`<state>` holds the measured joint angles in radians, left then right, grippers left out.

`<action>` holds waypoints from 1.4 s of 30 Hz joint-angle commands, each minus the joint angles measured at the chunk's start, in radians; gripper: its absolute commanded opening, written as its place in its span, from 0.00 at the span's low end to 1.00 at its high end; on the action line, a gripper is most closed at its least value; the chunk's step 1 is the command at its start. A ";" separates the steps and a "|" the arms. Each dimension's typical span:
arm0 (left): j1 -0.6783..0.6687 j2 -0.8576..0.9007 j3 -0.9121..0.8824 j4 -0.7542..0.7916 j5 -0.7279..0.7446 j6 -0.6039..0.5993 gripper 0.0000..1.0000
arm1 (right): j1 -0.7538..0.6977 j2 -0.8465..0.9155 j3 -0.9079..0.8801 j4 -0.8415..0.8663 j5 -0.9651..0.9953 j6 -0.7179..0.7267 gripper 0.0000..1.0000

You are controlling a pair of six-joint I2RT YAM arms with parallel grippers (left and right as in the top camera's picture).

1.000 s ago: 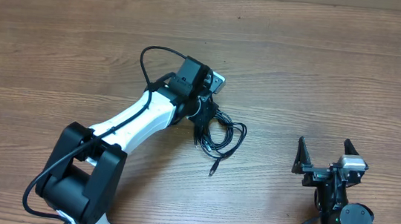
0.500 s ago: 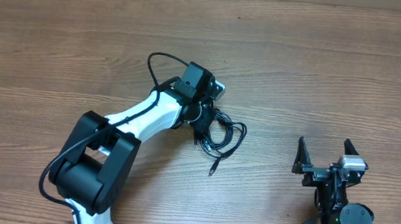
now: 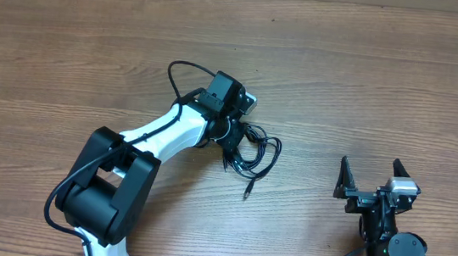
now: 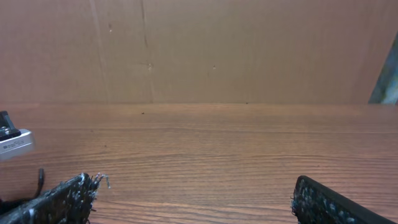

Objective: Untangle cables
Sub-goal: 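Lift the cable bundle with the left gripper, letting loose ends hang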

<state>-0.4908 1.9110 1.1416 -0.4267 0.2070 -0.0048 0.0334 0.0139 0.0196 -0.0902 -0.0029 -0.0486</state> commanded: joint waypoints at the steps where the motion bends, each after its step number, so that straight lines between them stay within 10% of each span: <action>1: 0.000 -0.067 0.031 -0.015 0.003 -0.109 0.04 | 0.006 -0.007 -0.011 0.007 0.000 -0.002 1.00; 42: 0.000 -0.350 0.034 -0.160 -0.056 -0.093 0.04 | 0.006 -0.007 -0.011 0.025 -0.151 0.138 1.00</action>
<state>-0.4911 1.5822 1.1484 -0.5915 0.1520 -0.1009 0.0334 0.0139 0.0193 -0.0868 -0.0284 -0.0341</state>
